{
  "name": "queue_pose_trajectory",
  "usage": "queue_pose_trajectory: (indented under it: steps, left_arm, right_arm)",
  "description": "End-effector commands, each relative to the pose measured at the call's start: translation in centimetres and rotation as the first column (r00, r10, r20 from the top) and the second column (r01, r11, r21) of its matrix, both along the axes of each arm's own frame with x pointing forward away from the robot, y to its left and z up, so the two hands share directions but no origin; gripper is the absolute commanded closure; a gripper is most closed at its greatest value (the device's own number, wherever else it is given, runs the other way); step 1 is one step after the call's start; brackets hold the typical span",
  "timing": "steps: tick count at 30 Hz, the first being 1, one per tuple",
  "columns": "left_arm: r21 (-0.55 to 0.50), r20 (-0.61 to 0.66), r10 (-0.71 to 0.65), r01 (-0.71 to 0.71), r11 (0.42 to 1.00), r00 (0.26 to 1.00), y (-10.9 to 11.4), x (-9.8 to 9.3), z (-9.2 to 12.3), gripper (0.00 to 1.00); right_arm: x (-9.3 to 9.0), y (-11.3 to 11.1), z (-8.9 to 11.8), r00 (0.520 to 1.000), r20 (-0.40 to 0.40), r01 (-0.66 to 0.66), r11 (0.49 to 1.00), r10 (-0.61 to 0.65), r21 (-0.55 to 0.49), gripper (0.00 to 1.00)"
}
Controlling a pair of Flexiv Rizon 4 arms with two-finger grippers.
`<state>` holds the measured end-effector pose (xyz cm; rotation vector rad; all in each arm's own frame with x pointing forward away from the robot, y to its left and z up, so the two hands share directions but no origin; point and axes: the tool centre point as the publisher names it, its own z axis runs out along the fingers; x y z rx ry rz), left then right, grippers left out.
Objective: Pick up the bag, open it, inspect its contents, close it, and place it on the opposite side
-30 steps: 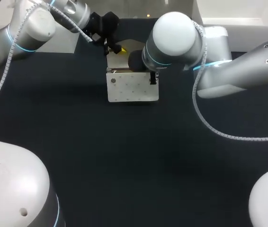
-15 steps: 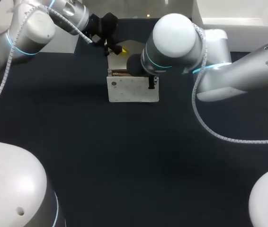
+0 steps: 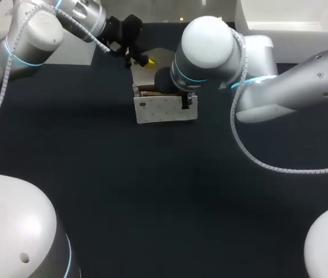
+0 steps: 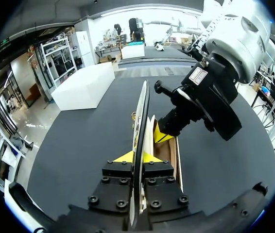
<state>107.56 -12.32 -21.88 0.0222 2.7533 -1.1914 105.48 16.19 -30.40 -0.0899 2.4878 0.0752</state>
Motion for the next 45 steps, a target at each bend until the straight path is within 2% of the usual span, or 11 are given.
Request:
queue_pose_trajectory:
  steps: [1, 8, 9, 10, 11, 12, 26, 45]
  left_arm:
    - [-0.012, -0.016, -0.027, 0.027, 1.0, 1.0, 0.2, 0.5, 0.1, 1.0]
    - [-0.02, -0.033, -0.058, 0.058, 0.998, 0.998, -0.1, 0.3, -0.1, 1.0]
    - [-0.02, -0.035, -0.062, 0.061, 0.998, 0.997, -0.1, 0.3, -0.1, 1.0]
    - [-0.02, -0.035, -0.064, 0.063, 0.998, 0.997, -0.1, 0.3, -0.2, 1.0]
    - [-0.022, -0.037, -0.066, 0.065, 0.998, 0.997, -0.1, 0.3, -0.2, 1.0]
    - [-0.023, -0.037, -0.069, 0.068, 0.997, 0.997, -0.1, 0.3, -0.2, 1.0]
    - [-0.026, -0.028, -0.108, 0.107, 0.994, 0.994, -0.6, 0.2, -0.3, 1.0]
    - [-0.026, -0.018, -0.115, 0.115, 0.993, 0.993, -0.6, 0.0, -0.4, 1.0]
  right_arm:
    - [0.3, 0.3, -0.5, 1.0, -0.019, 0.005, 1.0, -0.005, -0.011, 1.0]
    - [0.4, -0.1, -1.3, 0.999, -0.046, 0.008, 1.0, -0.009, -0.01, 0.99]
    - [0.4, -0.1, -1.4, 0.998, -0.055, 0.005, 1.0, -0.005, -0.01, 0.8]
    - [0.5, -0.2, -1.6, 0.998, -0.062, 0.005, 1.0, -0.006, -0.011, 0.53]
    - [0.5, -0.2, -1.7, 0.998, -0.069, 0.004, 1.0, -0.004, -0.011, 0.1]
    - [0.5, -0.2, -1.8, 0.997, -0.075, 0.001, 1.0, -0.002, -0.01, 0.0]
    - [0.6, -0.3, -2.5, 0.994, -0.11, -0.001, 1.0, 0.001, 0.001, 0.0]
    - [0.7, -0.3, -2.5, 0.994, -0.11, 0.001, 1.0, -0.001, 0.0, 0.0]
